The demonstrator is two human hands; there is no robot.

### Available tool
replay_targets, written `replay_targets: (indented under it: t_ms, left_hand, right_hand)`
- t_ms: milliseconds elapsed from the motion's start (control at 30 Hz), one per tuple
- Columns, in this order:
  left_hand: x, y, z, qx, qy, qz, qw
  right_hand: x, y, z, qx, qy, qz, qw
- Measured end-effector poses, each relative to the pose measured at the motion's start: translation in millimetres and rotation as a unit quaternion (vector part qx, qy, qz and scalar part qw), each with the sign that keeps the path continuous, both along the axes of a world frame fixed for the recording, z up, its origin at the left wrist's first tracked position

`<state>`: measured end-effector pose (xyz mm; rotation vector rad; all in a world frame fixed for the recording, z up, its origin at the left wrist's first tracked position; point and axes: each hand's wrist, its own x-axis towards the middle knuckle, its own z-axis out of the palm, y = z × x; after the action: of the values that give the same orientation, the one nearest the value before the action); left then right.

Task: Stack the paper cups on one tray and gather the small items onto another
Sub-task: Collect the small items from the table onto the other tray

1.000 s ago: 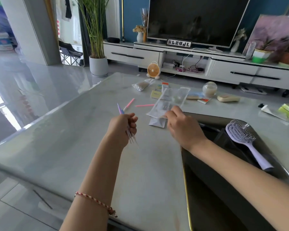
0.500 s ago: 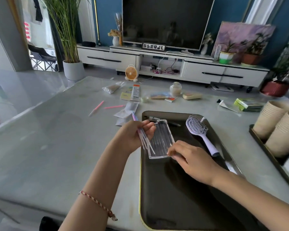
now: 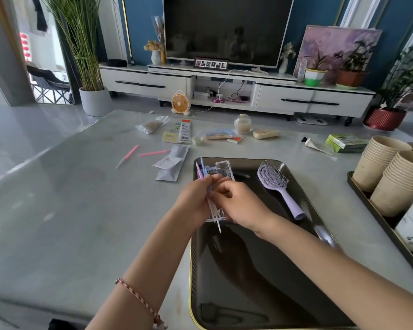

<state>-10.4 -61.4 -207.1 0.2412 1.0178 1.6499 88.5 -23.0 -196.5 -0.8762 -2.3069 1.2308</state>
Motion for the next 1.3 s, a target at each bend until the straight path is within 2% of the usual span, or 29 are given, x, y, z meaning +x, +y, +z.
replay_targets:
  t_ms: [100,267,367,533,700,800,833,867,933,967,1000,1100,1167,1233,1300]
  left_hand:
    - [-2,2,-7,-0.014,0.016,0.000,1.000]
    - [0,2,-3,-0.016,0.060,-0.024,0.998]
    - [-1,2,1,-0.008,0.076,-0.021,0.997]
    - [-8,2,2,-0.050,0.161,-0.013,0.986]
    - [-11,1,3,-0.063,0.131,-0.020,0.989]
    - [-6,-3,8,-0.057,0.151,0.003,0.987]
    - [-8,-5,10,-0.064,0.199,0.042,0.977]
    - [-12,-7,10,-0.081,0.279,0.092,0.953]
    - [-21,-15,11,-0.120,0.449,0.183,0.866]
    - [-23,-20,11,-0.137,0.489,0.198,0.838]
    - [-23,-22,10,-0.153,0.504,0.192,0.828]
    - [-17,-21,1,-0.170,0.507,0.132,0.835]
    - [-14,-18,-5,-0.176,0.527,0.096,0.826]
    - [-16,-15,-12,-0.187,0.561,0.063,0.804]
    - [-17,-12,-20,-0.211,0.617,0.022,0.758]
  right_hand:
    - [-2,0,3,-0.037,-0.007,-0.003,0.999]
    - [-6,4,10,-0.224,-0.019,-0.014,0.974]
    - [-13,9,14,-0.281,-0.003,-0.009,0.960]
    - [-22,14,16,-0.275,-0.020,-0.004,0.961]
    - [-26,15,15,-0.188,-0.065,0.009,0.980]
    - [-24,21,16,-0.179,-0.089,-0.013,0.980]
    - [-25,24,17,-0.184,-0.092,-0.026,0.978]
    - [-24,29,18,-0.183,-0.098,-0.042,0.977]
    - [-26,37,16,-0.164,-0.128,-0.070,0.976]
    - [-28,39,15,-0.157,-0.143,-0.078,0.974]
    - [-30,41,14,-0.160,-0.152,-0.081,0.972]
    - [-35,40,12,-0.190,-0.161,-0.085,0.965]
    - [-36,36,12,-0.199,-0.182,-0.068,0.960]
    - [-34,30,12,-0.197,-0.203,-0.052,0.958]
    - [-30,28,15,-0.186,-0.201,-0.055,0.960]
